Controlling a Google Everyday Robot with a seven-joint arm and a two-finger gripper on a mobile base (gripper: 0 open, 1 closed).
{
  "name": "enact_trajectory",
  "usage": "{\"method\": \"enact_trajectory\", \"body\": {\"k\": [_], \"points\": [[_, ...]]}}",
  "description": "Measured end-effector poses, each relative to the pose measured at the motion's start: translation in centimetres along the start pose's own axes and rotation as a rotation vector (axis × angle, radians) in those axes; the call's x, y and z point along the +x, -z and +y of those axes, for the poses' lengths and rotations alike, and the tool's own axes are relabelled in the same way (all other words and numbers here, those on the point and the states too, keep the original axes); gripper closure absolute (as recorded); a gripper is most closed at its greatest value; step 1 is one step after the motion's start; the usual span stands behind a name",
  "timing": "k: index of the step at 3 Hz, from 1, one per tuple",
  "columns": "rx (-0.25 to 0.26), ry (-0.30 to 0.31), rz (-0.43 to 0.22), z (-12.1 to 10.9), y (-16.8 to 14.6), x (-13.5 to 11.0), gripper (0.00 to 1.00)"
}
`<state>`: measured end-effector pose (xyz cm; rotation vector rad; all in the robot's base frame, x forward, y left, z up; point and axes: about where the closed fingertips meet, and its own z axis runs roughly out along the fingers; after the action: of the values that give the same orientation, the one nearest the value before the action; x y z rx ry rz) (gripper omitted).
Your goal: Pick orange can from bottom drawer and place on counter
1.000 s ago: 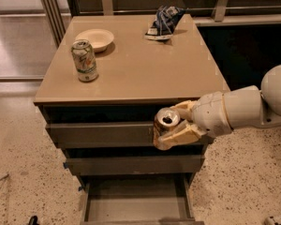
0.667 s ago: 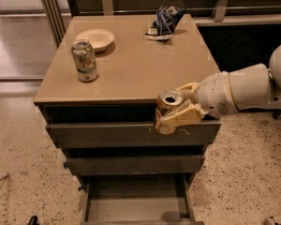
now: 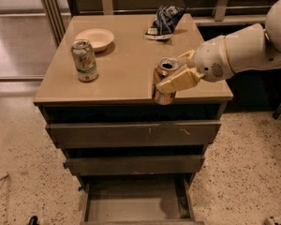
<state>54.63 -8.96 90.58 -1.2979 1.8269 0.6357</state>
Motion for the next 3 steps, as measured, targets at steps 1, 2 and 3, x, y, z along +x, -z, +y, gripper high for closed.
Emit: {"method": "enact_trajectory", "body": {"k": [1,2,3], "points": [[0.014,-0.006,0.006,-3.7,-1.6,-1.6,1.0],[0.014,-0.01,0.008,-3.9,-1.7,-1.6,1.0],[0.015,-0.033,0.022,-4.9,-2.2,-1.5,1.0]]}}
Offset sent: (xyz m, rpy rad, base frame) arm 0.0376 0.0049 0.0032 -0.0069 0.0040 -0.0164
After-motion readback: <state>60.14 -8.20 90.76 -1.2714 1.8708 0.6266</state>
